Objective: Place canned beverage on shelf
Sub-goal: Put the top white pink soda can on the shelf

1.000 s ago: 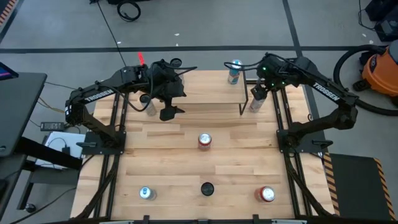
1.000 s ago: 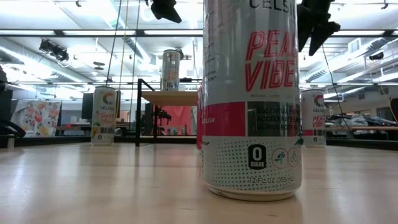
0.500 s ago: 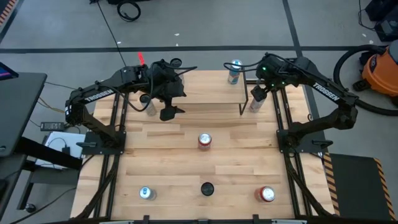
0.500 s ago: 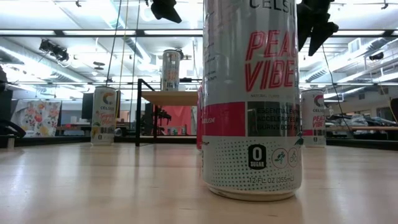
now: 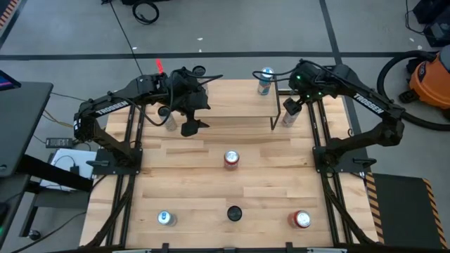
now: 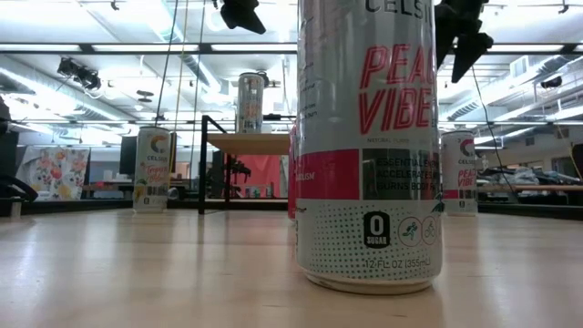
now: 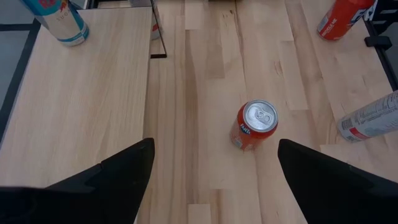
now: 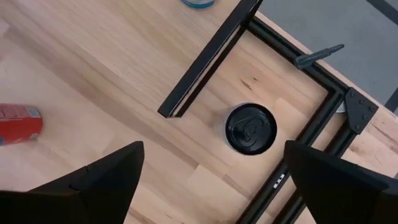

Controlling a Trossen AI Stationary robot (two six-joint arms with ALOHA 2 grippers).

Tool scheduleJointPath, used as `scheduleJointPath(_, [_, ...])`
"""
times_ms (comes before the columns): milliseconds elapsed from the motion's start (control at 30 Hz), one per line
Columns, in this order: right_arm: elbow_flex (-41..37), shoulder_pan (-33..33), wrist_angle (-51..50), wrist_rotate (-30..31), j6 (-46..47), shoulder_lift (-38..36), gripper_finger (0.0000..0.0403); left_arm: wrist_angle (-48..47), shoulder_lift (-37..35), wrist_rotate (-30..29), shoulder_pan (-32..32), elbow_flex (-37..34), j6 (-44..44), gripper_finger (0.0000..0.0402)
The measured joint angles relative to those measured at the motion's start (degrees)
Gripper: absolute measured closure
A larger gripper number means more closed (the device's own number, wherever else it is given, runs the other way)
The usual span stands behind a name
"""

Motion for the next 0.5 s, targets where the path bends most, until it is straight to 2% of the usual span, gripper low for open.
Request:
scheduleJointPath(167, [-0.5,0.0,-4.38,5.26,3.26,0.79,0.0009,-0.02,0.0,0.0,-0.01,0.0,-0.02,0.0049])
scheduleJointPath(500, [-9.13,-0.85,3.34,4.36,2.46,0.87,0.0007,-0.3,0.0,0.0,0.0,0.0,0.7,0.0049])
